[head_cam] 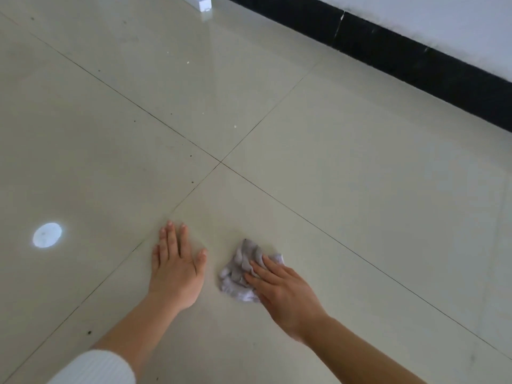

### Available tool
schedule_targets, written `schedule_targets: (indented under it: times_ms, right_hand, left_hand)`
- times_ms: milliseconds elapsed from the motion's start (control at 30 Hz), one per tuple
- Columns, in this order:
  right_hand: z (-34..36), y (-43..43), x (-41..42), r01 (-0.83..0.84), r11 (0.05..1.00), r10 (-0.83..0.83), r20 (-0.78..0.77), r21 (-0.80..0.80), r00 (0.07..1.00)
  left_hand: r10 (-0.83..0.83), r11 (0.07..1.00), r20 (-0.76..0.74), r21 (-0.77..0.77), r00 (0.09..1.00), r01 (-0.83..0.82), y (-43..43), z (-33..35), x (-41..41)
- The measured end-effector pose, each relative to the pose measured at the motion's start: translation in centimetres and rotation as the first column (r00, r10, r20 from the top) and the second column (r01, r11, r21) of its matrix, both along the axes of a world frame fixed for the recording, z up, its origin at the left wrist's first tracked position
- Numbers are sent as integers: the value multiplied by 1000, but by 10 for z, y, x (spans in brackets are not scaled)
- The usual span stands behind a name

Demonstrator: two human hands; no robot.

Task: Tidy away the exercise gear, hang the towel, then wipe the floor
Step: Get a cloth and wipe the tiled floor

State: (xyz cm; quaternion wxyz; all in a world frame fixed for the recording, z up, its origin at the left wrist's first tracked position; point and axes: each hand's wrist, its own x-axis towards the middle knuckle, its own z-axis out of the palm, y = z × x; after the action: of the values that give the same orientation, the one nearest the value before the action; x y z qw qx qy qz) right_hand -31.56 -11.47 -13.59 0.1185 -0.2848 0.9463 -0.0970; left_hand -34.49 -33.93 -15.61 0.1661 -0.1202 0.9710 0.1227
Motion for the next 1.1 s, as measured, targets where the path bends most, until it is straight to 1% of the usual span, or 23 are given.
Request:
schedule_targets:
  times_ms: [33, 133, 167, 233, 333, 400, 433, 467, 500, 567, 600, 633, 700, 767, 800, 867, 900, 933, 1000, 1033, 1100]
  right_hand:
    - [9, 3, 11, 3, 1000, -6, 90, 28, 996]
    - [56, 8, 19, 34, 998, -50, 349, 51, 936]
    - [77, 7, 19, 46, 998, -63, 378, 52, 924]
    - [127, -2, 17, 84, 996, -92, 400, 37, 912]
    - [218, -26, 22, 215, 976, -175, 454, -37, 873]
    - [289, -50, 28, 263, 962, -198, 480, -72, 855]
    - [326, -64, 29, 275, 957, -196, 492, -93, 848]
    - [365, -80, 31, 289, 950, -192, 506, -121, 841]
    - [404, -97, 32, 299, 942, -180, 525, -150, 831]
    - [481, -134, 36, 294, 938, -139, 575, -185, 806]
    - [518, -153, 38, 268, 944, -105, 596, -192, 796]
    - [551, -172, 40, 227, 953, -60, 609, -201, 791]
    - [608, -210, 44, 146, 965, 21, 618, -218, 786]
    - [661, -251, 44, 133, 954, 66, 620, -268, 782]
    - [686, -273, 43, 156, 942, 69, 626, -298, 776]
    - [731, -315, 39, 227, 900, 78, 651, -372, 755]
    - [749, -335, 35, 238, 880, 98, 648, -411, 755]
    - [765, -354, 30, 222, 868, 127, 631, -444, 765]
    - [794, -391, 18, 159, 863, 186, 595, -480, 782]
    - [807, -410, 11, 120, 862, 220, 577, -493, 786]
    - [833, -445, -4, 28, 854, 296, 528, -520, 796]
  left_hand:
    - [-4, 1000, 35, 15, 999, 3, 8, 4, 13]
    - [-85, 996, 246, 22, 965, 82, 23, 38, 47]
    - [-97, 995, 304, 47, 948, 87, 25, 57, 54]
    - [-66, 994, 357, 109, 932, 29, 22, 108, 67]
    - [52, 973, 412, 182, 909, -138, 0, 197, 83]
    - [151, 935, 411, 235, 899, -265, -24, 267, 94]
    - [228, 887, 410, 287, 883, -362, -37, 308, 98]
    - [300, 820, 416, 347, 858, -455, -51, 351, 102]
    - [352, 760, 426, 390, 833, -520, -65, 395, 106]
    - [410, 696, 423, 427, 808, -577, -93, 481, 114]
    - [454, 667, 403, 438, 795, -603, -109, 519, 119]
    - [513, 614, 393, 453, 763, -646, -124, 555, 125]
    - [635, 447, 405, 502, 658, -740, -157, 616, 140]
    - [714, 274, 431, 554, 552, -786, -192, 668, 154]
    - [742, 192, 442, 580, 504, -792, -209, 690, 161]
    - [794, 13, 474, 613, 381, -790, -242, 730, 169]
    - [808, -62, 487, 629, 331, -775, -258, 747, 171]
    - [818, -109, 488, 651, 304, -752, -274, 763, 172]
    - [838, -161, 467, 705, 281, -691, -306, 792, 169]
    - [847, -181, 455, 735, 276, -654, -323, 804, 166]
    - [848, -193, 446, 763, 287, -617, -355, 832, 157]
